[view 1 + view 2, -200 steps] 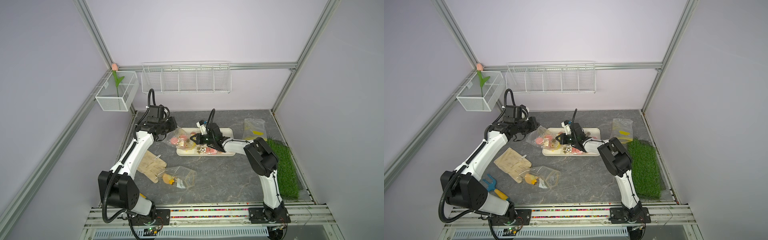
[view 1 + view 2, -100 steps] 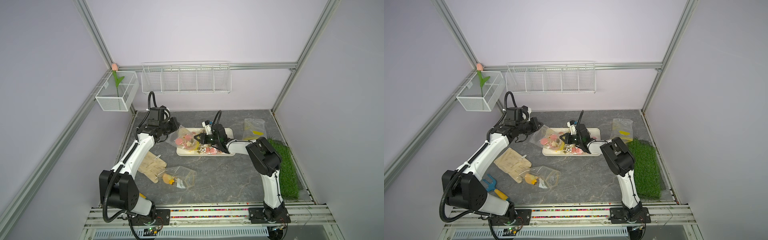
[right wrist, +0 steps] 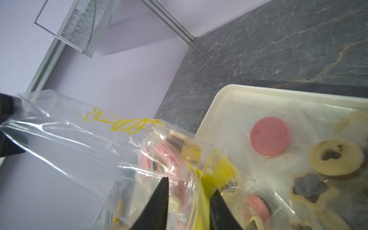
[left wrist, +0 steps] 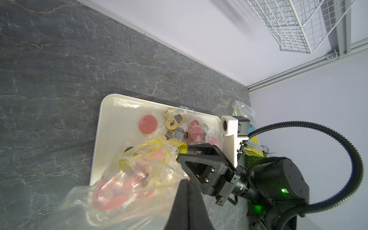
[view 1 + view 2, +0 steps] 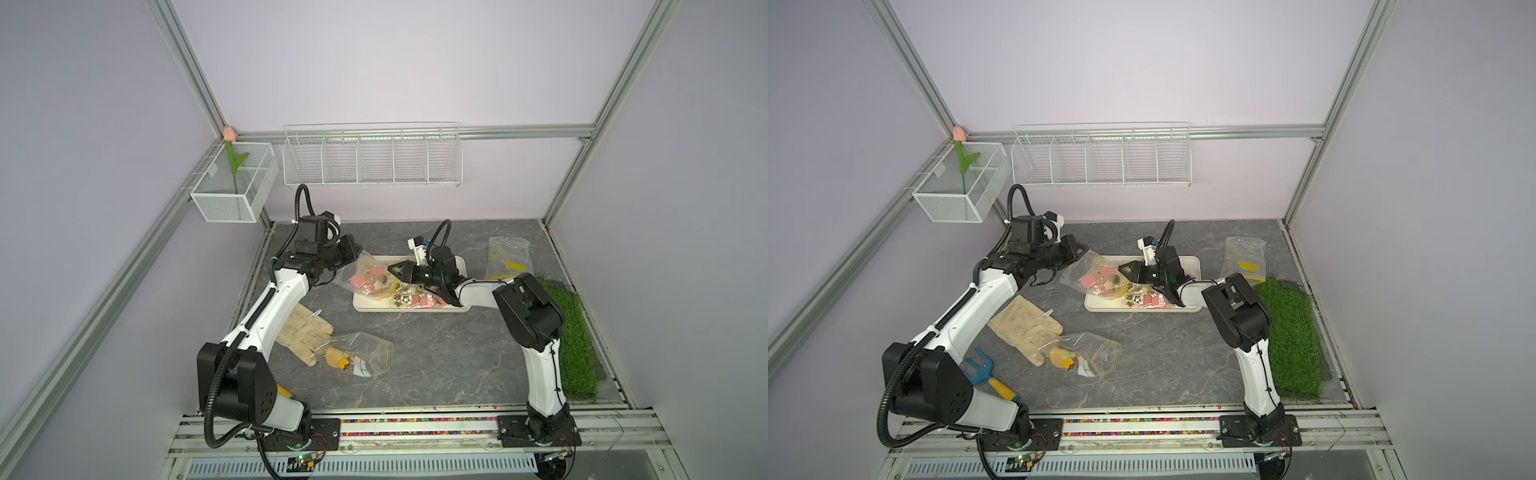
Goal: Pour cookies out of the ziploc bag
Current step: 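Pour the cookies out of the ziploc bag onto the tray.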
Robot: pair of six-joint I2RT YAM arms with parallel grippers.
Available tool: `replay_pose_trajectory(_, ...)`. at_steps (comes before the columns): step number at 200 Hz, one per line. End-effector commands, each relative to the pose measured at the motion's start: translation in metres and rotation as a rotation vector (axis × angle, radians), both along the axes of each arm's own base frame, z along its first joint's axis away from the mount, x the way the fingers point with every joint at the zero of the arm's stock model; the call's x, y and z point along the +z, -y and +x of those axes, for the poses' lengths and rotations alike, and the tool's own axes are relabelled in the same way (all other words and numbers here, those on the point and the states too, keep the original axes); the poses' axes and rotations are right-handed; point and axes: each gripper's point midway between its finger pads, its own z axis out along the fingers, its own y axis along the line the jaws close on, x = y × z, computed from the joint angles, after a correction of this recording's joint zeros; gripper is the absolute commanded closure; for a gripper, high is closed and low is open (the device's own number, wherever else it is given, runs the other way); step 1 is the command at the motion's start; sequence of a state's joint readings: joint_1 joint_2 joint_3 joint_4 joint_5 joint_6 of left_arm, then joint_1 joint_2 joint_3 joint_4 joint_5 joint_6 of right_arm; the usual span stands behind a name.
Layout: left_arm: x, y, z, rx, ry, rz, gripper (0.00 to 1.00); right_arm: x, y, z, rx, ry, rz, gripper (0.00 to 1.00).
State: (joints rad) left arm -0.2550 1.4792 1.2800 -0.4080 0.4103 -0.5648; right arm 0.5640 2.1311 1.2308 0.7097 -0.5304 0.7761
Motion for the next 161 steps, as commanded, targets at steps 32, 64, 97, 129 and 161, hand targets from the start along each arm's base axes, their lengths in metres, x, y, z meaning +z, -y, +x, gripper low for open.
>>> replay_pose_trajectory(32,0.016,-0.003,-0.008,-0.015,0.048,-0.011,1.00,0.006,0.004,0.009,0.002,0.013,0.047,0.93)
replay_pose_trajectory(64,0.027,-0.013,-0.009,0.014,0.079,-0.013,1.00,0.002,0.018,0.012,-0.026,0.012,0.028,0.93)
replay_pose_trajectory(97,0.032,-0.020,-0.010,0.036,0.095,0.005,1.00,-0.001,0.032,0.018,-0.054,0.005,0.031,0.93)
replay_pose_trajectory(129,0.028,-0.023,-0.010,0.057,0.087,-0.016,1.00,0.001,0.037,0.017,-0.071,0.021,0.031,0.93)
replay_pose_trajectory(161,0.026,-0.018,-0.009,0.035,0.072,-0.030,1.00,0.004,0.031,0.016,-0.029,0.018,0.042,0.93)
